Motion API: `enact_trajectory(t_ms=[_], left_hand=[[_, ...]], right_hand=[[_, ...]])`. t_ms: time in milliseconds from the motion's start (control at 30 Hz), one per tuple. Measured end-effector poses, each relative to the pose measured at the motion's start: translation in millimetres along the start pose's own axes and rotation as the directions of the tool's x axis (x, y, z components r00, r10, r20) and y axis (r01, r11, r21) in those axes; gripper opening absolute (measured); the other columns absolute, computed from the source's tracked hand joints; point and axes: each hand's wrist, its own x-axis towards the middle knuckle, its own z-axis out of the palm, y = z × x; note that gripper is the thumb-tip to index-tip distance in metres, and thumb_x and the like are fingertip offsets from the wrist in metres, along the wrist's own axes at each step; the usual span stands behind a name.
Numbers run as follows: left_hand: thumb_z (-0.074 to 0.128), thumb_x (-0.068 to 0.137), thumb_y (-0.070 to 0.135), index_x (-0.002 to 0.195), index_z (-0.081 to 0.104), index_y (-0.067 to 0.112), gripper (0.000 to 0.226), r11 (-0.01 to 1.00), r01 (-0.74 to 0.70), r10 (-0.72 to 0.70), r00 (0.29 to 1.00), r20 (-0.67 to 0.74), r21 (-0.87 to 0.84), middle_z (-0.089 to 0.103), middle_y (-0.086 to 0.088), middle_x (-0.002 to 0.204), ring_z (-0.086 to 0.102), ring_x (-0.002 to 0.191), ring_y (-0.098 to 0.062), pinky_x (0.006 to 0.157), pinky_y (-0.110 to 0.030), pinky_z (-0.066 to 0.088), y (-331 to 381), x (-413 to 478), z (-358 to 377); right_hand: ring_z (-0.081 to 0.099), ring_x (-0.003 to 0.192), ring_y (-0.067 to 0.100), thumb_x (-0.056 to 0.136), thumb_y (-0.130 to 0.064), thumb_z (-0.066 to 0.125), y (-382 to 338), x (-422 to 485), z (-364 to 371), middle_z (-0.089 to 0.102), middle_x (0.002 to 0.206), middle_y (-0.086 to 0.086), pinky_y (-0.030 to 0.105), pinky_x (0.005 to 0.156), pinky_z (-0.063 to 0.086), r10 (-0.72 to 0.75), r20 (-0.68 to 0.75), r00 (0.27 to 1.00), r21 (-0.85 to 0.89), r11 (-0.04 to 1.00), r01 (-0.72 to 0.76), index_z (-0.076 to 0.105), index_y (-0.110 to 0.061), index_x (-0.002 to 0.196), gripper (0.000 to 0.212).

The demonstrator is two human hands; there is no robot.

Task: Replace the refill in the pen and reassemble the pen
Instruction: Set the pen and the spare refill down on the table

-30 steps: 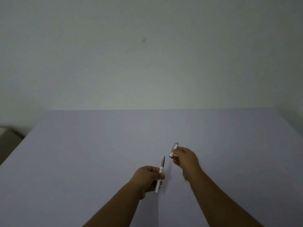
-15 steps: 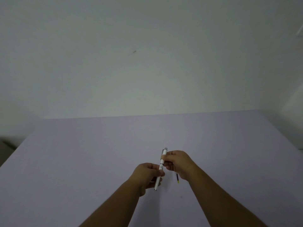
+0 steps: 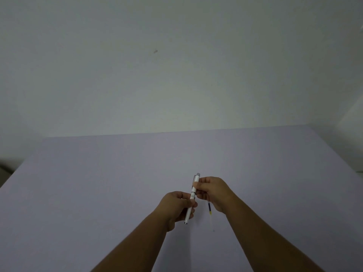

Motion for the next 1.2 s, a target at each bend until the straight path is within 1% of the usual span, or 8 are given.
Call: enact_trajectory(t_ms=[167, 267, 333, 400, 467, 633, 833, 1200], left_hand=[[0.060, 0.087, -0.001, 0.090, 0.068, 0.002, 0.009, 0.999, 0.033, -0.034, 0.999, 0.000, -0.022, 0.071, -0.015, 0.080, 0.065, 0.065, -0.022, 0.061, -0.031, 0.059, -9.0, 12.0, 3.1], [0.064, 0.087, 0.005, 0.086, 0.068, 0.007, 0.004, 0.998, 0.067, -0.068, 0.996, -0.066, -0.012, 0.066, -0.015, 0.085, 0.063, 0.074, -0.025, 0.072, -0.036, 0.060, -19.2, 24.7, 4.9], [0.067, 0.086, 0.010, 0.086, 0.068, 0.010, 0.001, 0.996, 0.087, -0.083, 0.987, -0.135, 0.029, 0.063, -0.013, 0.087, 0.058, 0.080, -0.026, 0.080, -0.038, 0.056, -29.3, 35.5, 7.3], [0.069, 0.084, 0.013, 0.089, 0.070, 0.011, 0.006, 0.992, 0.088, -0.067, 0.975, -0.211, 0.089, 0.063, -0.009, 0.085, 0.055, 0.079, -0.023, 0.080, -0.036, 0.052, -39.4, 45.5, 10.4], [0.071, 0.082, 0.015, 0.093, 0.073, 0.011, 0.012, 0.986, 0.075, -0.032, 0.963, -0.267, 0.150, 0.065, -0.007, 0.083, 0.056, 0.076, -0.021, 0.079, -0.035, 0.052, -48.7, 53.9, 14.0], [0.074, 0.077, 0.018, 0.089, 0.069, 0.017, 0.014, 0.969, 0.058, 0.032, 0.933, -0.358, 0.239, 0.069, -0.002, 0.082, 0.062, 0.074, -0.018, 0.069, -0.028, 0.055, -61.1, 60.0, 22.8], [0.074, 0.077, 0.018, 0.084, 0.065, 0.021, 0.012, 0.951, 0.055, 0.073, 0.916, -0.395, 0.303, 0.065, 0.006, 0.076, 0.058, 0.065, -0.008, 0.053, -0.017, 0.044, -67.1, 63.0, 27.8], [0.071, 0.080, 0.018, 0.095, 0.067, 0.017, 0.015, 0.931, 0.063, 0.096, 0.909, -0.406, 0.360, 0.064, 0.005, 0.081, 0.056, 0.067, -0.006, 0.054, -0.013, 0.041, -73.5, 68.1, 32.3]], right_hand=[[0.062, 0.059, 0.013, 0.085, -0.014, 0.066, 8.8, 8.1, -3.2, 0.069, 0.071, 0.006, 0.021, 0.057, 0.054, 0.034, 0.006, 0.999, 0.006, 0.999, -0.034, 0.070, -0.010, 0.077, 0.010], [0.057, 0.056, 0.015, 0.088, -0.021, 0.061, 17.6, 19.3, -8.0, 0.063, 0.066, 0.006, 0.027, 0.059, 0.055, 0.113, -0.196, 0.974, 0.016, 0.994, -0.112, 0.069, -0.003, 0.077, 0.022], [0.061, 0.058, 0.021, 0.089, -0.017, 0.055, 28.7, 25.3, -13.6, 0.062, 0.066, 0.009, 0.036, 0.068, 0.058, 0.059, -0.324, 0.944, -0.222, 0.965, -0.137, 0.069, -0.002, 0.078, 0.024], [0.069, 0.075, 0.030, 0.087, -0.016, 0.051, 41.4, 25.4, -17.9, 0.069, 0.075, 0.014, 0.036, 0.075, 0.056, -0.006, -0.312, 0.950, -0.539, 0.825, -0.172, 0.067, -0.002, 0.076, 0.024], [0.069, 0.090, 0.031, 0.087, -0.018, 0.054, 55.2, 23.5, -17.8, 0.073, 0.092, 0.017, 0.030, 0.077, 0.053, 0.005, -0.290, 0.957, -0.693, 0.689, -0.214, 0.070, 0.001, 0.089, 0.025], [0.066, 0.093, 0.030, 0.083, -0.011, 0.056, 79.3, 19.1, -15.3, 0.069, 0.102, 0.016, 0.027, 0.070, 0.050, 0.012, -0.331, 0.943, -0.697, 0.671, -0.253, 0.063, -0.002, 0.098, 0.019], [0.064, 0.096, 0.030, 0.086, -0.006, 0.054, 88.9, 22.3, -11.5, 0.067, 0.106, 0.016, 0.028, 0.072, 0.049, -0.022, -0.328, 0.944, -0.693, 0.685, -0.225, 0.061, -0.005, 0.101, 0.017], [0.064, 0.096, 0.028, 0.085, -0.009, 0.056, 91.5, 27.4, -0.4, 0.068, 0.105, 0.013, 0.032, 0.079, 0.051, -0.042, -0.294, 0.955, -0.679, 0.713, -0.177, 0.062, -0.008, 0.101, 0.017]])
